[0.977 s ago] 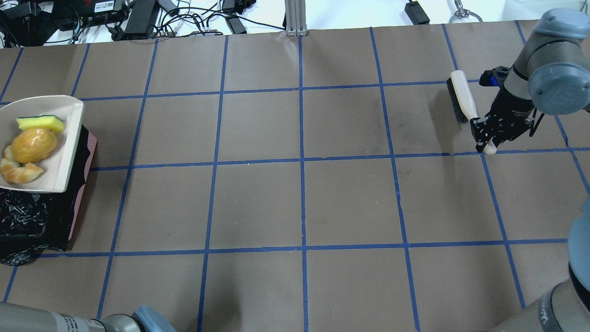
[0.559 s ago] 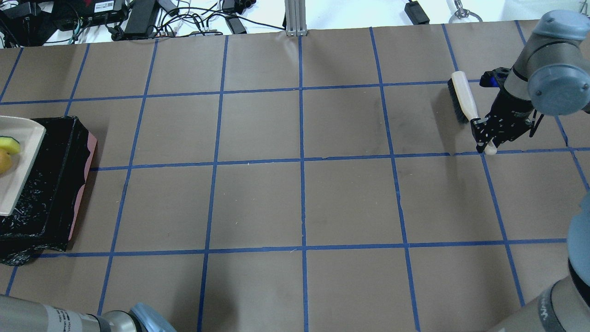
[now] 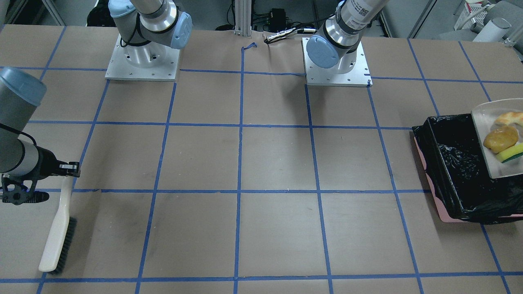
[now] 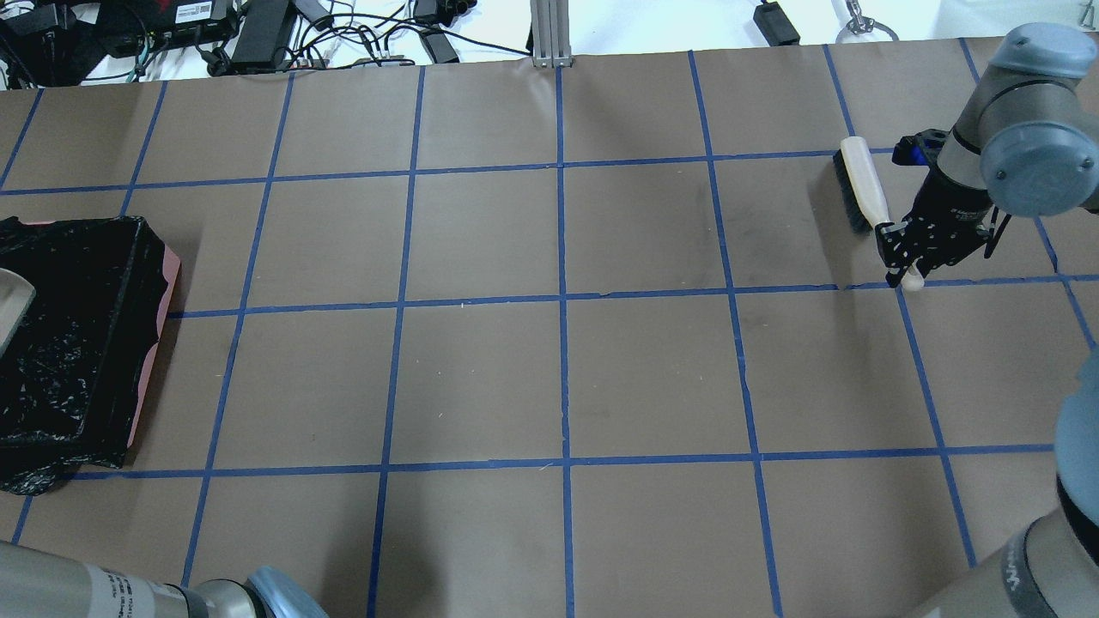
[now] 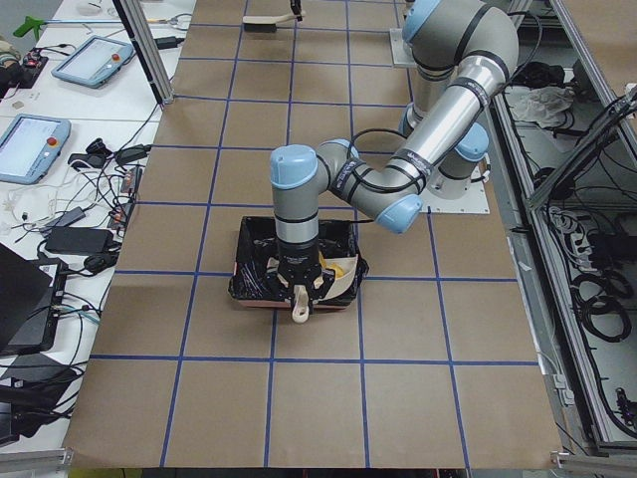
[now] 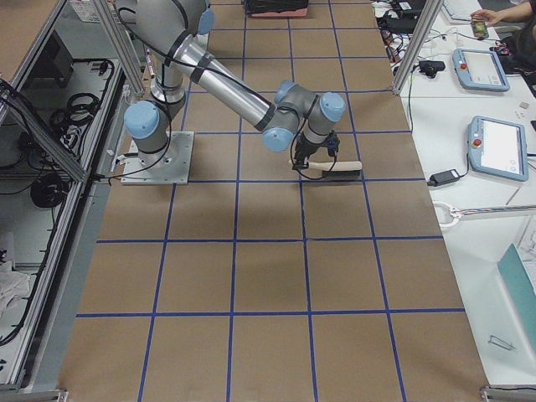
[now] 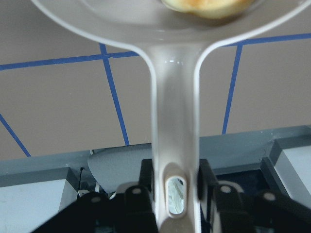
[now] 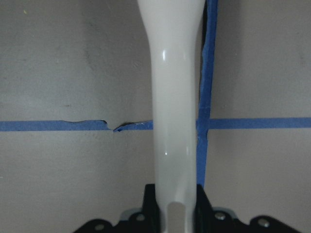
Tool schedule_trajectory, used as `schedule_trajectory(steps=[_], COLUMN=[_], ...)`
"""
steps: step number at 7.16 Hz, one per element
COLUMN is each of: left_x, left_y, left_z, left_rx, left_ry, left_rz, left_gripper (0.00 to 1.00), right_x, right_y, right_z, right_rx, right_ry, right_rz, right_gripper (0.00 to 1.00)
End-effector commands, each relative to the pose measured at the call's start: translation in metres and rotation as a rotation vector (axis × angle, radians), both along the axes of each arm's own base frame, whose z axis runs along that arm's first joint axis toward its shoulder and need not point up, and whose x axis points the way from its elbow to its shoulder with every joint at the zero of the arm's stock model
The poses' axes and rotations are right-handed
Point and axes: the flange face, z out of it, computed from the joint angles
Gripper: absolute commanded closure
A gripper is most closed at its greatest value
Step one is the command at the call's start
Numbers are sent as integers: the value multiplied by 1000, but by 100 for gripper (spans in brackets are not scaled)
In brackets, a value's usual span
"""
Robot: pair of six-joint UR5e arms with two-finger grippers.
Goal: Sweep and dump trash into bin
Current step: 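Hold the tipped dustpan over the bin while the right lowers the brush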
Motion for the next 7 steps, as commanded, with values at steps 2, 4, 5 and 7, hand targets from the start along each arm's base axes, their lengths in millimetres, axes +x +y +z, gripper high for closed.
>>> schedule_trajectory(steps=[2, 4, 5, 7], left_x=[-41, -54, -54, -63], left_y=[-19, -28, -29, -37], left_z=[-1, 2, 12, 47], left_rx=[102, 94, 70, -95], left_ry=[-127, -141, -149, -93], left_rz=[-15, -38, -41, -113], left_gripper=[100, 100, 100, 100], right_x=[0, 0, 0, -1], right_y=[0, -1, -1, -1], right_z=[0, 0, 0, 0], right_rx=[-2, -2, -6, -6], right_ry=[1, 1, 3, 4], right_rz=[-3, -5, -5, -4], right_gripper=[70, 48, 46, 33])
